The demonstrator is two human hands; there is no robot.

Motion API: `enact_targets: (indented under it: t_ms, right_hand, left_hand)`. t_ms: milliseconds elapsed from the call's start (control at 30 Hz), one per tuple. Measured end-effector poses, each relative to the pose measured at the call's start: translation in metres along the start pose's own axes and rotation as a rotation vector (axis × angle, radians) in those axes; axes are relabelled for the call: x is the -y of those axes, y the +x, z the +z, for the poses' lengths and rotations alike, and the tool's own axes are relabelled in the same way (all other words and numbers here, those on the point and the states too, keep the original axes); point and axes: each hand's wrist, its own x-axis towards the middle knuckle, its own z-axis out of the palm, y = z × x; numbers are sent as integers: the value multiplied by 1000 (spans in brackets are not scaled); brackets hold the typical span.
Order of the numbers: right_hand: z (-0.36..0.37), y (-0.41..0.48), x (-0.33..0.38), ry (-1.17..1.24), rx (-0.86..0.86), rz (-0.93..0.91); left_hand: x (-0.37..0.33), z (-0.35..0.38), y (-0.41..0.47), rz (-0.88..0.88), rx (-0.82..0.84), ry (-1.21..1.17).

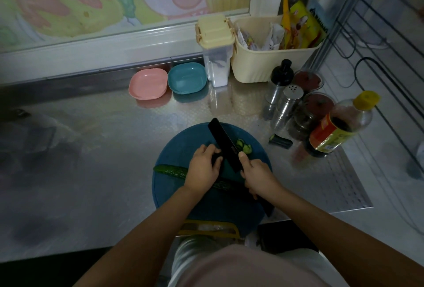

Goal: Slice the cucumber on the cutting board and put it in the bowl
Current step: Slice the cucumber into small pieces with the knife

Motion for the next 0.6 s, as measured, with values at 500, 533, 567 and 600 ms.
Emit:
enact_targets:
  t_ms: [500,533,567,600]
  right_hand:
    - [11,17,6,-147,32,42]
    - [11,17,6,-152,29,40]
    - [10,17,5,-154,27,40]
    - [8,16,4,-154,26,40]
  left_hand:
    - [0,0,-3,-7,-16,-16]
    - [0,1,-3,-6,-16,-15]
    - [0,1,-3,-3,-16,-15]
    - [0,1,-3,1,-16,-15]
